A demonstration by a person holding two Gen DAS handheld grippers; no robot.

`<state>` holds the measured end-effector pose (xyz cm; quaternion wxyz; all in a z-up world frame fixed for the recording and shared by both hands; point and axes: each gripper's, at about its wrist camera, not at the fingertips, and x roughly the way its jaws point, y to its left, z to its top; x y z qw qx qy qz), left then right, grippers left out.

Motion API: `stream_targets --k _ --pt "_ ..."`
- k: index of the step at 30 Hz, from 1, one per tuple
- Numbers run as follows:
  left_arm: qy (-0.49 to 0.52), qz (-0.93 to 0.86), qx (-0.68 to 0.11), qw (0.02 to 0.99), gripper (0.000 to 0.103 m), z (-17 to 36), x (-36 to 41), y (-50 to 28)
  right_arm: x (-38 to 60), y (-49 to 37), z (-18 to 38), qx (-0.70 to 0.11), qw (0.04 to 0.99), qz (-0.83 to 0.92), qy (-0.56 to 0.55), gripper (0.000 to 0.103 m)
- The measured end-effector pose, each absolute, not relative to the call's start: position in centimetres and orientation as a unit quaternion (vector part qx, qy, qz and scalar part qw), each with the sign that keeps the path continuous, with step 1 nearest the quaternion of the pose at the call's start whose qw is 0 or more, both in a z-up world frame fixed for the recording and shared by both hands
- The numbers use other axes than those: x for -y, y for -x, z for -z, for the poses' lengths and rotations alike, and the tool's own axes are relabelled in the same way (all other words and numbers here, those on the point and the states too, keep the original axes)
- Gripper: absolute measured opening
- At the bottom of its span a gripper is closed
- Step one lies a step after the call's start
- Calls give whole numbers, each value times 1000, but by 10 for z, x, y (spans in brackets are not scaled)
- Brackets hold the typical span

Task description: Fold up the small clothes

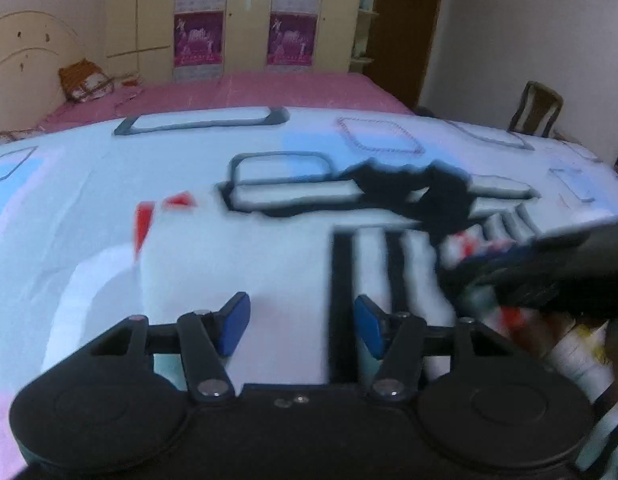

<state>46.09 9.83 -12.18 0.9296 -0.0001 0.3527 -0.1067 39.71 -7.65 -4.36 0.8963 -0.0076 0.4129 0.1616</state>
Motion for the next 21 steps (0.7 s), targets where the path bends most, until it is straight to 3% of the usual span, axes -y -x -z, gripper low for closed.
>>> stream_targets --k 6,11,17,21 --pt "-7 86 -344 935 51 115 -129 -442 146 -377 40 -424 901 -84 -30 29" --pt "8 108 -314 943 54 86 -95 -423 129 -350 7 -383 914 -121 -60 29" --pt "-65 100 -344 931 56 117 -61 -415 96 -339 35 -407 900 -155 1 29" --pt "-16 120 -350 929 47 122 -102 -411 149 -334 41 -408 911 -65 -2 29"
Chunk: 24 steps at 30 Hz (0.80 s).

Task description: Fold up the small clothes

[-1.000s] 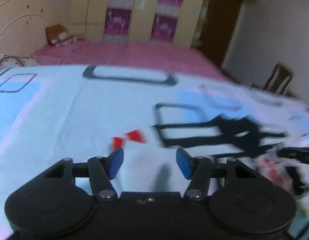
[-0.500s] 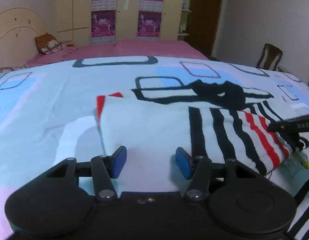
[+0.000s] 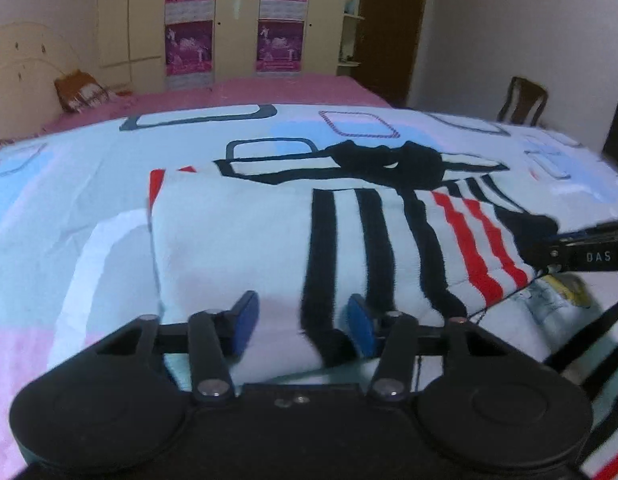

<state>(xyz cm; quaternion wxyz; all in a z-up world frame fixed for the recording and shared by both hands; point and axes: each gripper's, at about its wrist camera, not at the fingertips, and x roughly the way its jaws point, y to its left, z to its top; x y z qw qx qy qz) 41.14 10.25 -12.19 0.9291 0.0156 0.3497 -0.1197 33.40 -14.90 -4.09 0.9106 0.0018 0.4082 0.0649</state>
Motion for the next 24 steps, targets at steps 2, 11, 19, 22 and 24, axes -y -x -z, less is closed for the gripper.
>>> stream_targets --k 2,11,19,22,24 --pt "-21 123 -350 928 46 121 -103 -412 172 -334 44 -413 908 -60 -35 29" --pt "-27 117 -357 926 45 119 -98 -412 185 -330 43 -426 902 -39 -57 29" --pt "-48 109 -356 927 45 120 -92 -411 182 -335 40 -437 896 -38 -62 29" --pt "-51 105 -358 926 46 119 -90 -411 181 -334 40 -437 897 -45 -53 29" --pt "-59 99 -359 926 48 118 -87 -411 182 -331 42 -437 897 -46 -53 29"
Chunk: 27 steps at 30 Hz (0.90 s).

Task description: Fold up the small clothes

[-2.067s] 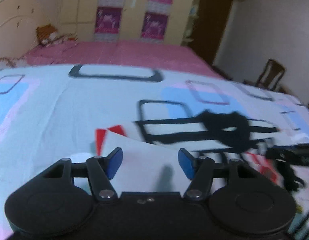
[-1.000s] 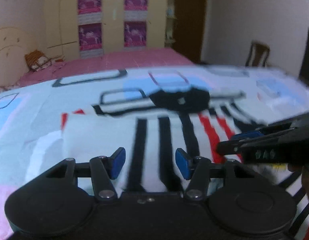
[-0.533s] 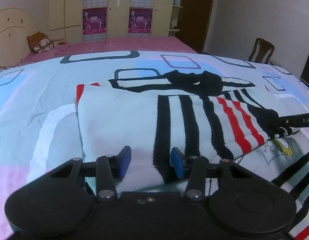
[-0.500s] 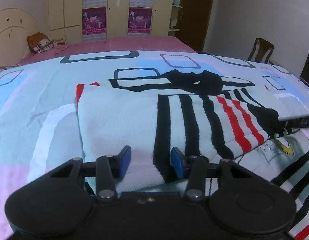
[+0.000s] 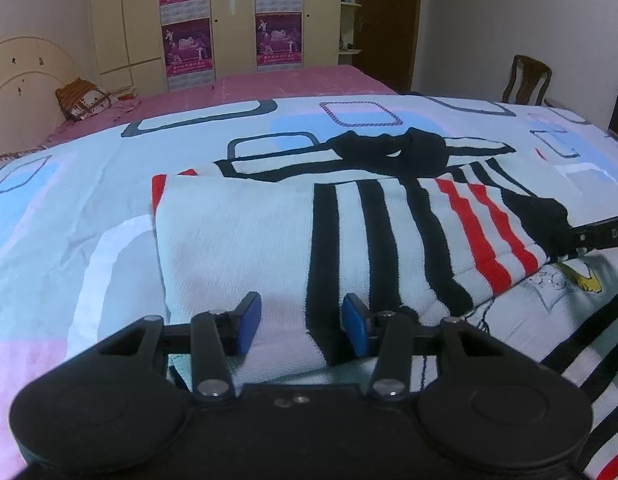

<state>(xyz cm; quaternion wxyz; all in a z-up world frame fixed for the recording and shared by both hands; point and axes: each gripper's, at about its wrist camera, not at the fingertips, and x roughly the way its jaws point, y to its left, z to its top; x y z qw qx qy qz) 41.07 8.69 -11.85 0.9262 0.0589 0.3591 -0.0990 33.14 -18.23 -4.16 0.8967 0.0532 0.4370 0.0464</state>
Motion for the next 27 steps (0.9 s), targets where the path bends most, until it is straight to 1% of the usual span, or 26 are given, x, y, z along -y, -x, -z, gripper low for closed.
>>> stream_targets --k 2,4,5,6,8,14,15,17,21,27 --pt "-75 83 -358 927 57 117 -83 -410 184 -329 39 -438 896 -48 -56 29" --pt "-95 62 -357 927 85 112 -79 -407 187 -324 32 -435 897 -45 -68 29" --pt "-100 54 -351 929 90 109 -79 -403 189 -318 28 -431 898 -45 -71 54" --pt "-101 51 -338 934 94 105 -79 -398 191 -309 23 -419 904 -47 -72 83" --pt "-100 48 -333 936 94 98 -81 -388 195 -293 14 -392 915 -62 -68 84" --pt "-111 41 -328 937 94 88 -79 -349 213 -248 -1 -379 918 -76 -91 82" --pt "-111 39 -327 938 93 87 -79 -341 218 -238 -4 -375 918 -80 -100 73" --pt "-111 38 -328 938 92 86 -79 -325 228 -222 -8 -373 917 -82 -117 63" --pt "-98 31 -332 938 89 86 -80 -290 248 -187 -16 -364 917 -77 -141 62" --pt "-85 22 -337 937 89 88 -88 -229 277 -126 -14 -370 912 -68 -161 62"
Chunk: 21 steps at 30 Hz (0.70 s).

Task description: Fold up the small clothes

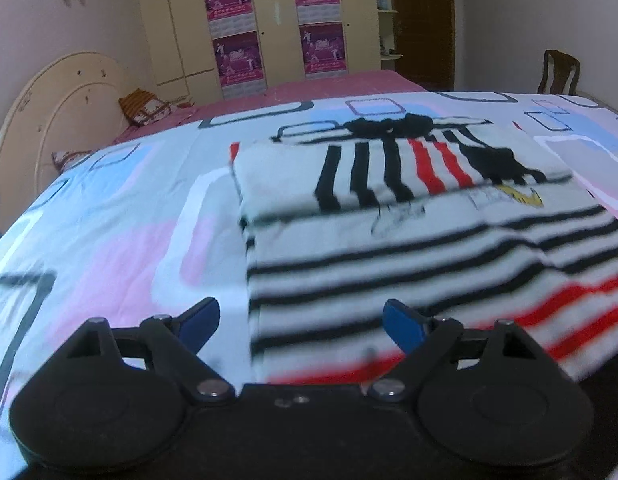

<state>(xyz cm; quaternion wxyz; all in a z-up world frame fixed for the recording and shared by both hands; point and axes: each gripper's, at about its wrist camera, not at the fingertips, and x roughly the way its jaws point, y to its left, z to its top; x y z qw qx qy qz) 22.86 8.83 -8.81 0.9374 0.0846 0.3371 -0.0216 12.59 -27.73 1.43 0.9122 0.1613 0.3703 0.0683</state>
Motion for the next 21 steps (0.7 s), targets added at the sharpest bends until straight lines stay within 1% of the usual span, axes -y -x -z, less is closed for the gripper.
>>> stream_targets --k 2,4,6,10,11,12,13,17,19,21 --pt "-72 22 -343 936 86 91 -94 -209 285 -106 -12 -373 910 -68 -170 62" --pt "-57 26 -353 934 79 94 -99 -192 291 -89 -10 -376 907 -66 -174 62" --pt "-46 28 -362 931 75 99 -102 -178 296 -72 -6 -378 907 -57 -177 62" --pt "-13 35 -376 926 70 106 -107 -156 302 -42 5 -389 898 -56 -198 61" --pt "5 40 -380 924 69 108 -111 -151 303 -37 7 -390 897 -58 -201 53" --pt "23 46 -386 921 65 110 -113 -148 304 -32 10 -395 892 -62 -209 49" --pt "38 53 -390 918 62 113 -115 -144 305 -28 13 -400 888 -63 -217 49" --pt "93 62 -391 914 59 117 -124 -132 312 -16 26 -416 871 -67 -254 49" --pt "132 75 -394 906 51 119 -130 -129 316 -13 35 -425 857 -72 -282 49" --pt "173 87 -396 897 50 122 -138 -129 318 -9 37 -421 852 -80 -301 49"
